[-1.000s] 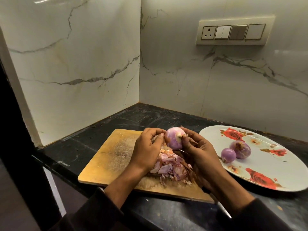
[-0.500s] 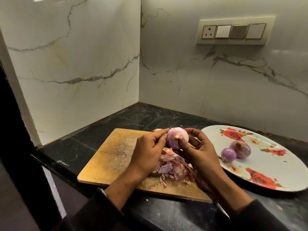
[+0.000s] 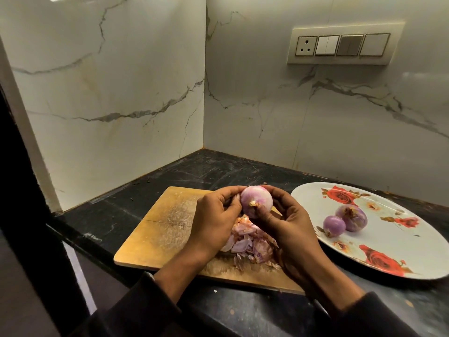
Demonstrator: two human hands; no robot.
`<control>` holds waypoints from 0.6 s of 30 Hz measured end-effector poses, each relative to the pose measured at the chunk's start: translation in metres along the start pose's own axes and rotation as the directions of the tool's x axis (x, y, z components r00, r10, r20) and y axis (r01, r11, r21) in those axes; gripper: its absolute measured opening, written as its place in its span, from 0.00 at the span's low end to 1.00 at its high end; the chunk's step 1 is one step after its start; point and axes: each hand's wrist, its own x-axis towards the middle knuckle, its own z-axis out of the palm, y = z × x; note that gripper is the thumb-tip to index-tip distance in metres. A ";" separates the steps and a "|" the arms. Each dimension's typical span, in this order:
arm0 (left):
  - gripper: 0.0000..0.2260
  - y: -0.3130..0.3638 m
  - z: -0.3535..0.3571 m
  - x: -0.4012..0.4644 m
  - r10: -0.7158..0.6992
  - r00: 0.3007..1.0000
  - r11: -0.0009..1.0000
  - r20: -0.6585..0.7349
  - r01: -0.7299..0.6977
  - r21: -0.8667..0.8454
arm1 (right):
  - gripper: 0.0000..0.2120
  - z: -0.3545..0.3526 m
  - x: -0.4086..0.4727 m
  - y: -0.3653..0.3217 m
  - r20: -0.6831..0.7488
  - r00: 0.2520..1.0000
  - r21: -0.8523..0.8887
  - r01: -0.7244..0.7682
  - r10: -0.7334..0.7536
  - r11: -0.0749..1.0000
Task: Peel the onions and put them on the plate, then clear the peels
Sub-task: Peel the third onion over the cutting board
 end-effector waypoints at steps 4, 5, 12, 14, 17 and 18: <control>0.10 -0.001 -0.001 0.002 -0.073 0.997 0.996 -0.029 0.071 -0.060 | 0.21 0.000 0.002 0.000 0.037 0.999 0.097 -0.042 0.038 0.994; 0.09 -0.001 -0.001 0.002 -0.100 0.995 0.992 -0.024 0.097 -0.080 | 0.20 -0.001 0.002 0.000 0.051 0.997 0.127 -0.066 0.059 0.990; 0.11 0.004 0.002 0.000 -0.087 0.993 0.992 0.074 0.093 -0.084 | 0.17 0.002 0.004 -0.002 0.047 0.991 0.224 -0.134 0.127 0.965; 0.14 0.006 0.002 -0.001 -0.079 0.991 0.991 0.109 0.090 -0.102 | 0.16 0.001 0.005 -0.005 0.072 0.986 0.256 -0.165 0.152 0.953; 0.18 0.007 0.001 -0.001 -0.074 0.991 0.989 0.108 0.087 -0.120 | 0.17 0.001 0.001 -0.007 0.103 0.988 0.166 -0.134 0.118 0.977; 0.18 0.006 0.001 -0.001 -0.079 0.991 0.986 0.108 0.094 -0.137 | 0.21 0.003 0.000 -0.006 0.097 0.992 0.078 -0.084 0.076 0.993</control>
